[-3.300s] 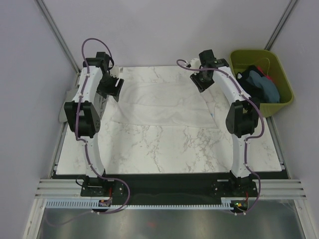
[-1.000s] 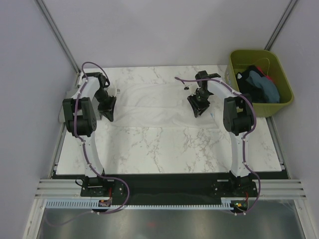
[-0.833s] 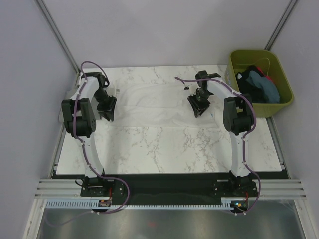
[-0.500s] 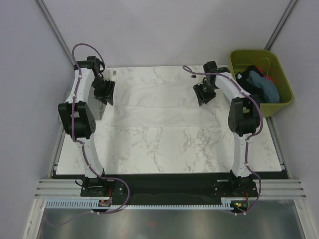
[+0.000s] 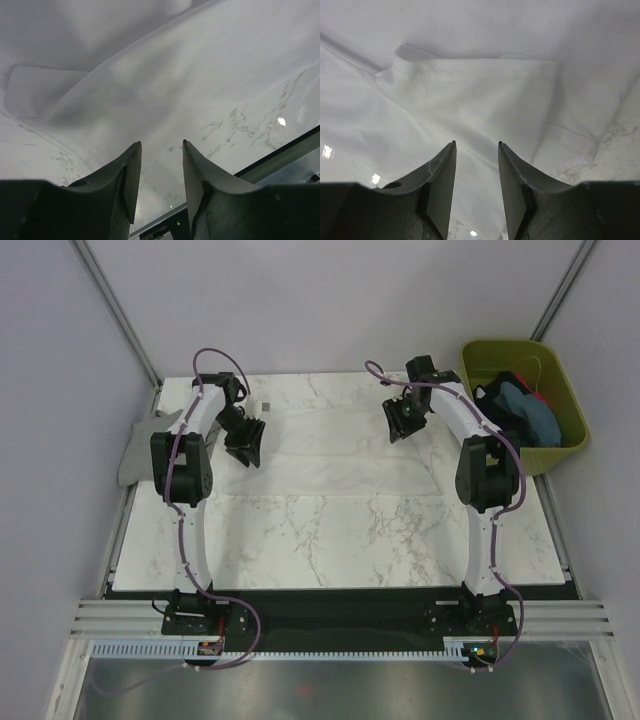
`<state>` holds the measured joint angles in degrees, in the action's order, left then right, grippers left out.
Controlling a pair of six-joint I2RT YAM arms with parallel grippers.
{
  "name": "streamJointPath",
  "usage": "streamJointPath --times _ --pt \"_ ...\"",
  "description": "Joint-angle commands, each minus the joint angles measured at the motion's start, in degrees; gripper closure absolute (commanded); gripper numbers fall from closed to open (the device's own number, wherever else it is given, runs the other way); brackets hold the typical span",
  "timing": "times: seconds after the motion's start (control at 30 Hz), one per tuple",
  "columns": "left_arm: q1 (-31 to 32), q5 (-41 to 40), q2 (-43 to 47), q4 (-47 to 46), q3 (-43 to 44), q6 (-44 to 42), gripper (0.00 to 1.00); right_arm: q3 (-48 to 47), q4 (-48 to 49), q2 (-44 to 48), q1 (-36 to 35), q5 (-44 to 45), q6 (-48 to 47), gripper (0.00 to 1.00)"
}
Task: Fold and stack the t-shirts
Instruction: Fold the tshirt
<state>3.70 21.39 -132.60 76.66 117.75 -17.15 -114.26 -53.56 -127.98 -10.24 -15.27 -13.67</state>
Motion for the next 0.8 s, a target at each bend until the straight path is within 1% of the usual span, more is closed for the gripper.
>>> streamJointPath --times 0.0,0.2,0.37,0.47,0.77 --pt "-0.10 2.35 -0.46 2.43 0.28 0.97 0.54 1.23 0.21 -0.86 -0.92 -2.14 0.58 0.53" --pt "0.60 -0.29 -0.83 2.96 -3.84 1.33 0.55 2.99 -0.67 -3.93 -0.83 -2.05 -0.21 0.53" --pt "0.87 -3.81 1.02 2.97 -9.99 1.68 0.54 3.86 -2.34 -5.52 -0.83 -1.87 -0.65 0.53" --pt "0.87 -5.82 0.94 2.27 -12.63 2.11 0.54 5.18 -2.43 -5.52 -0.83 -1.61 -0.57 0.53" --pt "1.13 -7.24 2.43 1.65 -16.24 2.73 0.55 11.95 -2.78 -2.71 -0.83 -1.61 -0.83 0.53"
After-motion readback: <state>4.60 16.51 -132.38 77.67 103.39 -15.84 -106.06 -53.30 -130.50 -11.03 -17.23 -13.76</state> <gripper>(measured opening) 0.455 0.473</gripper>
